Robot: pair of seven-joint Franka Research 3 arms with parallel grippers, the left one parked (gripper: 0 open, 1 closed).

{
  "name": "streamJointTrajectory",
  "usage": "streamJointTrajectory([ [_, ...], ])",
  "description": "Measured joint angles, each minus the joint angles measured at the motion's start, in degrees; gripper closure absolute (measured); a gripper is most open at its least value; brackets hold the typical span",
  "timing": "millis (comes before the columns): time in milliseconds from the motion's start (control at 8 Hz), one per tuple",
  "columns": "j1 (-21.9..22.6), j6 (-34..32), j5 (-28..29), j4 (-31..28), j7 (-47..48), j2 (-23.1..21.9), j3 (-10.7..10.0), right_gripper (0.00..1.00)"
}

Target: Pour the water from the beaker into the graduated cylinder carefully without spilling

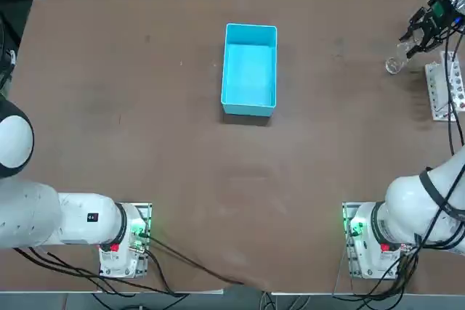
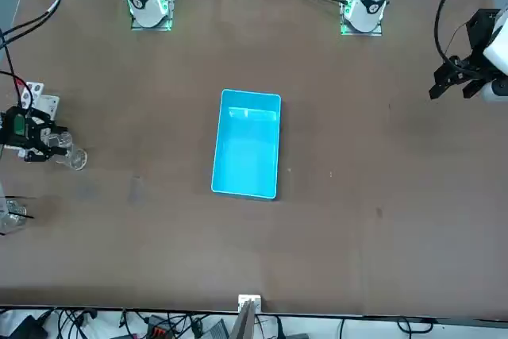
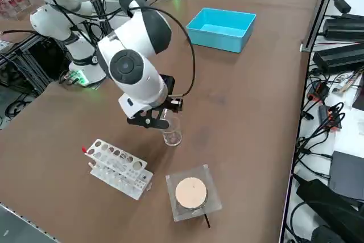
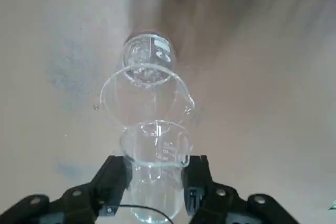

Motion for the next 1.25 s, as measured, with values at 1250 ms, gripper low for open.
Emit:
streamJointTrajectory([
  [1250, 19.29, 0.85, -30.85, 2.47, 31.98, -4.86, 1.39, 0.4],
])
